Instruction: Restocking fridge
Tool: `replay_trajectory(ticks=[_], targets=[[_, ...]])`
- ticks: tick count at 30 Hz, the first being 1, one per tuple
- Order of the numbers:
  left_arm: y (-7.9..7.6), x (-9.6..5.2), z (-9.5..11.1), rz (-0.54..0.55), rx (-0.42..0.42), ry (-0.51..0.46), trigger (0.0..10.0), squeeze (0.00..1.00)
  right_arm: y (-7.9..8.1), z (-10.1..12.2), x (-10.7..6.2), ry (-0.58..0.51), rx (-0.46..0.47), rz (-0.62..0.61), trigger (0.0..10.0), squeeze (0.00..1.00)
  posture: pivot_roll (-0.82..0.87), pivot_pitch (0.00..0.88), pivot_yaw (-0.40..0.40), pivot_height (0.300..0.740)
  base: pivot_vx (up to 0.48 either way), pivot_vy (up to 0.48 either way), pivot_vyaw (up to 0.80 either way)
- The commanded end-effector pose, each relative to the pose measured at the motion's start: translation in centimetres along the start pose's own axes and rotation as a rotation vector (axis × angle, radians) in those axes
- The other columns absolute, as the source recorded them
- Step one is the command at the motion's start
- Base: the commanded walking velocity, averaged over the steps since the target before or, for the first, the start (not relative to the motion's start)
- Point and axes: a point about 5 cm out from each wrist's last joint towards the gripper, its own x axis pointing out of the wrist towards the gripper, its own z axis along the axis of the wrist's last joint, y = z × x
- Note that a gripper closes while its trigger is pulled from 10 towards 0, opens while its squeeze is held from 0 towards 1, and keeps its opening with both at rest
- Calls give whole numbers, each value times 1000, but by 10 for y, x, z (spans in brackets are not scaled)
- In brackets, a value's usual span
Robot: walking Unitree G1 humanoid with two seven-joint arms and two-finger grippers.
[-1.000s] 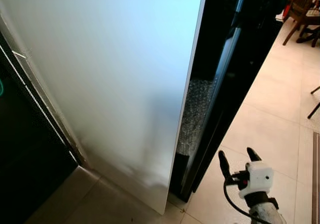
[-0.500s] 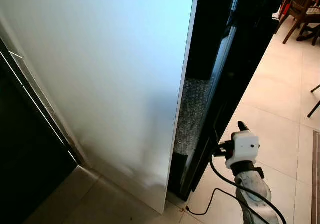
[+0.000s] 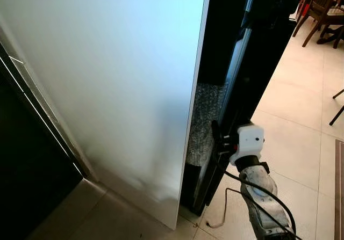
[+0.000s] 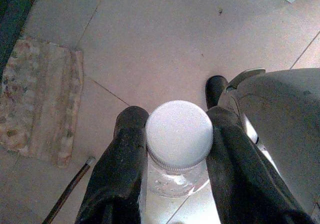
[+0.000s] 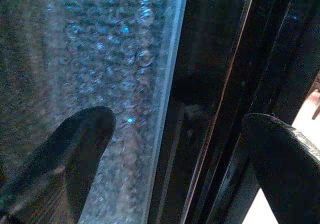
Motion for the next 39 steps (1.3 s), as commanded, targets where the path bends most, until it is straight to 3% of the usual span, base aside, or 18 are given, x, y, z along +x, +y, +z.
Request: replay_trajectory(ticks=[1, 13, 22, 24, 27, 28, 30, 31, 32, 39], targets=[[2, -1, -5, 2, 10, 20, 10000, 0, -6, 0, 3, 7, -12, -24, 10000, 0, -13, 0, -26, 740, 0, 0, 0], [1, -1, -6, -4, 15, 22, 10000, 0, -14, 6, 17, -9, -8, -44, 10000, 0, -14, 0, -27, 740, 0, 0, 0], [1, -2, -7, -7, 18, 26, 10000, 0, -31, 4, 10, -13, -20, -126, 10000, 0, -17, 0, -30, 740, 0, 0, 0], [1, -2, -7, -8, 18, 26, 10000, 0, -37, 4, 6, -17, -23, -163, 10000, 0, -20, 0, -30, 740, 0, 0, 0], [0, -2, -8, -12, 28, 31, 10000, 0, -60, -4, -14, 2, -46, -293, 10000, 0, -21, 0, -37, 740, 0, 0, 0], [0, -2, -8, -12, 28, 31, 10000, 0, -60, -4, -14, 2, -46, -293, 10000, 0, -21, 0, -37, 740, 0, 0, 0], [0, -2, -8, -14, 30, 32, 10000, 0, -75, -16, -31, 49, -42, -373, 10000, 0, -28, 0, -35, 740, 0, 0, 0], [0, -2, -8, -14, 30, 32, 10000, 0, -75, -16, -31, 49, -42, -373, 10000, 0, -28, 0, -35, 740, 0, 0, 0], [0, -2, -8, -18, 37, 33, 10000, 0, -88, -26, -46, 91, -40, -430, 10000, 0, -32, 0, -33, 740, 0, 0, 0], [0, -2, -8, -23, 49, 34, 10000, 0, -112, -45, -75, 174, -27, -565, 10000, 0, -38, 0, -34, 740, 0, 0, 0]])
